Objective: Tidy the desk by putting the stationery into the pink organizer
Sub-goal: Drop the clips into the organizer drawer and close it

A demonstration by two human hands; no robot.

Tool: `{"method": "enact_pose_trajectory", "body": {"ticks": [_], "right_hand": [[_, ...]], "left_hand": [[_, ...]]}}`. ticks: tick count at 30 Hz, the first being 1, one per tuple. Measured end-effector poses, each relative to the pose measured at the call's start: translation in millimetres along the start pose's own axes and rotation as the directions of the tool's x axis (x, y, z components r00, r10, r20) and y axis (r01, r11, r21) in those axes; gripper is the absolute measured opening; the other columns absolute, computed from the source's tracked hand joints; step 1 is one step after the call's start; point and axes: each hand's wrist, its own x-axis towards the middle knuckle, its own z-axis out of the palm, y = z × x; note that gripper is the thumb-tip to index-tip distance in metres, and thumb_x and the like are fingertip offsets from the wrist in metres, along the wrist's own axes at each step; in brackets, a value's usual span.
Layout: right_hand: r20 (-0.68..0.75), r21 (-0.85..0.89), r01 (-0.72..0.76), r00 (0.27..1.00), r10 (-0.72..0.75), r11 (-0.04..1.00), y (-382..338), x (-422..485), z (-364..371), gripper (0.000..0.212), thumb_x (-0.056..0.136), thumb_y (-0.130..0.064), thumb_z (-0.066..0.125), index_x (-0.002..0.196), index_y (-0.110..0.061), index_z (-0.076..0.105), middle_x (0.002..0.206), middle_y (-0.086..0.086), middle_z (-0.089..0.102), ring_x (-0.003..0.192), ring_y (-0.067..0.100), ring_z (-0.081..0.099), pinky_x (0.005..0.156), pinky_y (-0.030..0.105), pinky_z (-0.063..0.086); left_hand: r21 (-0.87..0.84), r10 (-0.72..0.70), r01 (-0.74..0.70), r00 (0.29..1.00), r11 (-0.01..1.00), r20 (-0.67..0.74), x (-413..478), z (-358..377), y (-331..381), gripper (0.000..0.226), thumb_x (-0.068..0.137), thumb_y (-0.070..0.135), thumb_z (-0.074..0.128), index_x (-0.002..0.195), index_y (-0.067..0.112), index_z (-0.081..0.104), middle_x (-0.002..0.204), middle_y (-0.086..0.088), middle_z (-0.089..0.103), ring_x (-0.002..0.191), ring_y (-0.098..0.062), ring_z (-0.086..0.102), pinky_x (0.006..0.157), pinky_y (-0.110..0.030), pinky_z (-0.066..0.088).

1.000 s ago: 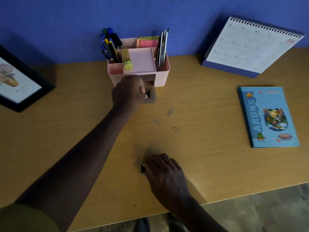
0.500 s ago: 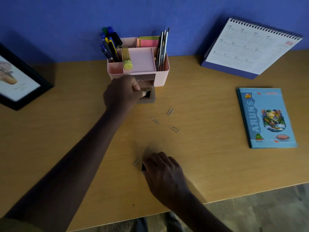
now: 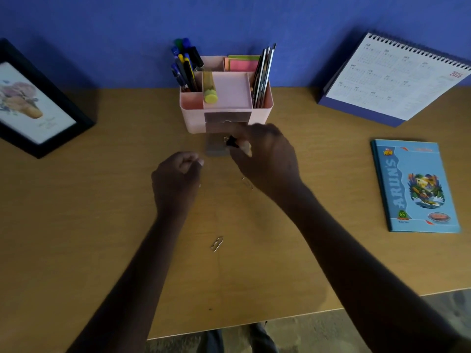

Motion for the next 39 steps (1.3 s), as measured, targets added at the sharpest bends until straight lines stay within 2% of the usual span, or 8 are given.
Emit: {"method": "enact_pose_trajectory", "body": {"ticks": [16, 20, 23, 25, 27, 29, 31, 39], "right_hand": [[0.192, -0.393, 0.273, 0.958, -0.212, 0.878, 1, 62, 40, 0.031, 0.102, -0.015, 0.068, 0.132, -0.021, 0.072, 0.122, 0.009, 0.075, 0.11, 0.034, 0.073, 0.081, 0.044, 0.065], [0.161, -0.305, 0.195, 0.975, -0.151, 0.932, 8, 53, 38, 0.039, 0.098, -0.017, 0.073, 0.135, -0.027, 0.069, 0.127, 0.003, 0.074, 0.111, 0.027, 0.073, 0.082, 0.042, 0.066], [0.021, 0.068, -0.05, 0.999, 0.049, 0.996, 12, 25, 33, 0.025, 0.096, -0.024, 0.073, 0.121, -0.024, 0.074, 0.113, -0.002, 0.078, 0.095, 0.015, 0.074, 0.077, 0.034, 0.064], [-0.019, 0.488, -0.284, 0.942, 0.335, 0.826, 7, -6, 29, 0.011, 0.097, -0.015, 0.07, 0.106, -0.018, 0.076, 0.095, 0.003, 0.079, 0.079, 0.013, 0.072, 0.072, 0.033, 0.061], [0.265, 0.811, -0.509, 0.759, 0.595, 0.289, -4, -33, 25, 0.016, 0.099, -0.004, 0.066, 0.113, -0.009, 0.073, 0.1, 0.017, 0.079, 0.08, 0.019, 0.074, 0.075, 0.037, 0.062], [0.486, 0.841, -0.526, 0.63, 0.606, -0.127, -11, -47, 25, 0.026, 0.102, 0.003, 0.06, 0.128, -0.002, 0.065, 0.117, 0.023, 0.076, 0.093, 0.026, 0.075, 0.087, 0.038, 0.063], [0.565, 0.823, -0.451, 0.584, 0.583, -0.346, -14, -47, 27, 0.035, 0.101, 0.011, 0.057, 0.135, 0.003, 0.057, 0.13, 0.029, 0.07, 0.105, 0.033, 0.074, 0.097, 0.041, 0.061], [0.604, 0.794, -0.353, 0.557, 0.571, -0.496, -18, -23, 33, 0.039, 0.099, 0.016, 0.055, 0.137, 0.008, 0.059, 0.141, 0.031, 0.064, 0.12, 0.036, 0.072, 0.106, 0.043, 0.059]], "left_hand": [[-0.019, 0.067, -0.066, 0.997, 0.998, 0.038, 9, 17, -4, 0.03, 0.091, 0.03, 0.069, 0.116, 0.021, 0.081, 0.113, 0.007, 0.081, 0.083, -0.019, 0.081, 0.084, -0.048, 0.065], [-0.017, 0.057, -0.057, 0.997, 0.998, 0.053, 8, 18, -5, 0.026, 0.094, 0.026, 0.07, 0.117, 0.021, 0.08, 0.114, 0.008, 0.081, 0.079, -0.019, 0.081, 0.083, -0.044, 0.065], [-0.161, -0.125, 0.137, 0.989, 0.977, 0.077, 6, 19, -2, 0.023, 0.095, 0.019, 0.072, 0.118, 0.018, 0.077, 0.103, 0.003, 0.08, 0.055, -0.016, 0.074, 0.06, -0.032, 0.059], [-0.355, -0.315, 0.354, 0.935, 0.865, 0.164, 0, 18, 6, 0.02, 0.095, 0.009, 0.07, 0.115, 0.013, 0.074, 0.1, -0.006, 0.079, 0.049, -0.014, 0.068, 0.046, -0.023, 0.048], [-0.478, -0.428, 0.494, 0.869, 0.726, 0.249, -6, 17, 14, 0.021, 0.095, 0.002, 0.066, 0.112, 0.014, 0.071, 0.1, -0.011, 0.077, 0.052, -0.015, 0.067, 0.044, -0.02, 0.044], [-0.537, -0.459, 0.544, 0.837, 0.644, 0.297, -10, 17, 20, 0.022, 0.096, 0.001, 0.063, 0.111, 0.015, 0.07, 0.103, -0.011, 0.078, 0.059, -0.018, 0.069, 0.046, -0.02, 0.045], [-0.562, -0.464, 0.559, 0.826, 0.609, 0.319, -12, 20, 23, 0.021, 0.097, 0.002, 0.062, 0.108, 0.017, 0.072, 0.107, -0.01, 0.079, 0.063, -0.018, 0.071, 0.048, -0.02, 0.047], [-0.552, -0.48, 0.568, 0.82, 0.61, 0.312, -5, 29, 25, 0.026, 0.094, 0.004, 0.066, 0.116, 0.013, 0.076, 0.108, -0.006, 0.082, 0.064, -0.014, 0.072, 0.046, -0.019, 0.041]]}}
